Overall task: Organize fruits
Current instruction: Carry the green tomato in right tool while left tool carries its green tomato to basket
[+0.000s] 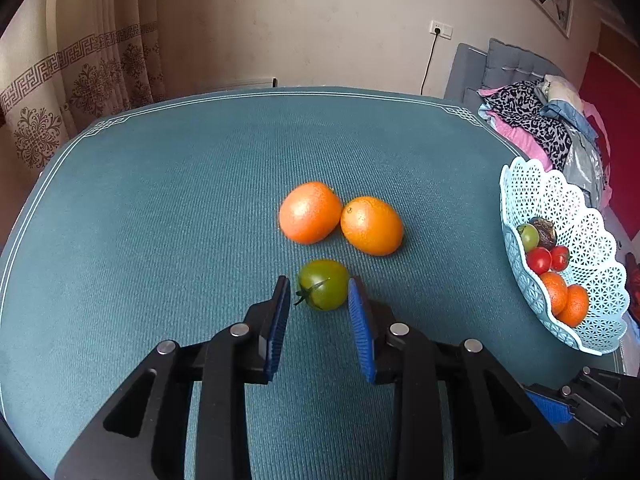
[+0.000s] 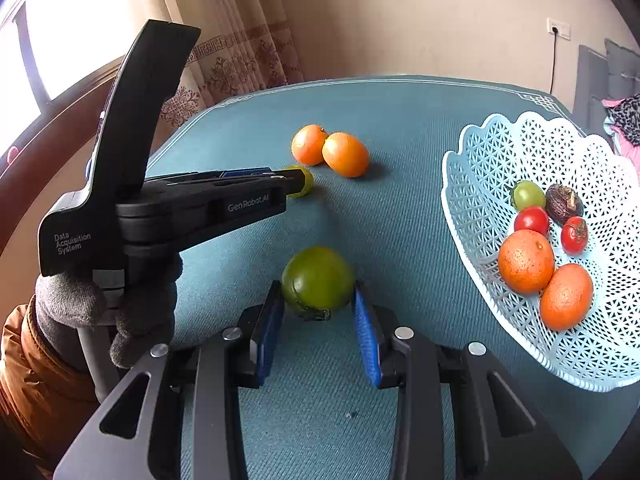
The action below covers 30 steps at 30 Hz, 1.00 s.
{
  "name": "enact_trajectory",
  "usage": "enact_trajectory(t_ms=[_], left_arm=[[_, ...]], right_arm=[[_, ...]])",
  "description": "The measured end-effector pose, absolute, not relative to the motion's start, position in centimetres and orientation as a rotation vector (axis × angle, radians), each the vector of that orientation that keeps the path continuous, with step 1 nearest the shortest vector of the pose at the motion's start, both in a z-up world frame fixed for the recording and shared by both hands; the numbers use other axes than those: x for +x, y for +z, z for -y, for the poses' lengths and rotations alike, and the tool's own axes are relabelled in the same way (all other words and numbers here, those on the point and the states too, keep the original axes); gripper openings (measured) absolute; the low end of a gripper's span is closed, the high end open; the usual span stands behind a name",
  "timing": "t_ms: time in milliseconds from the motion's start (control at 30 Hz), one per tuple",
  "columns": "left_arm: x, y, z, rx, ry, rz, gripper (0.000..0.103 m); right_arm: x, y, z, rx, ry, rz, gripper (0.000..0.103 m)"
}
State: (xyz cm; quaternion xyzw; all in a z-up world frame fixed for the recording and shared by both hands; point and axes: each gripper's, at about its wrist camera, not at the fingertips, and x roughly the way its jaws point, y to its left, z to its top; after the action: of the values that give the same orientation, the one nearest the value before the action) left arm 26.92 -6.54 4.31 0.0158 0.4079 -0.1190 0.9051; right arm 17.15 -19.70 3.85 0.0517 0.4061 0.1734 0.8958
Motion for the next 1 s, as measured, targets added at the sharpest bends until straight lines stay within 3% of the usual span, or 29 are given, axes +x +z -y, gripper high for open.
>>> enact_trajectory(t_ms=[733,1000], left_arm=[[27.8,3.1,8.0,0.057,-0.232,-0.883,0.034],[27.5,2.9,7.8,0.054,-0.222,-0.870,0.030]], right_arm=[[14.1,5.3,21.0,0.138,0.342,-0.824,0.035],[13.8,5.6,21.5,0.150,0.332,-0.821,0.035]])
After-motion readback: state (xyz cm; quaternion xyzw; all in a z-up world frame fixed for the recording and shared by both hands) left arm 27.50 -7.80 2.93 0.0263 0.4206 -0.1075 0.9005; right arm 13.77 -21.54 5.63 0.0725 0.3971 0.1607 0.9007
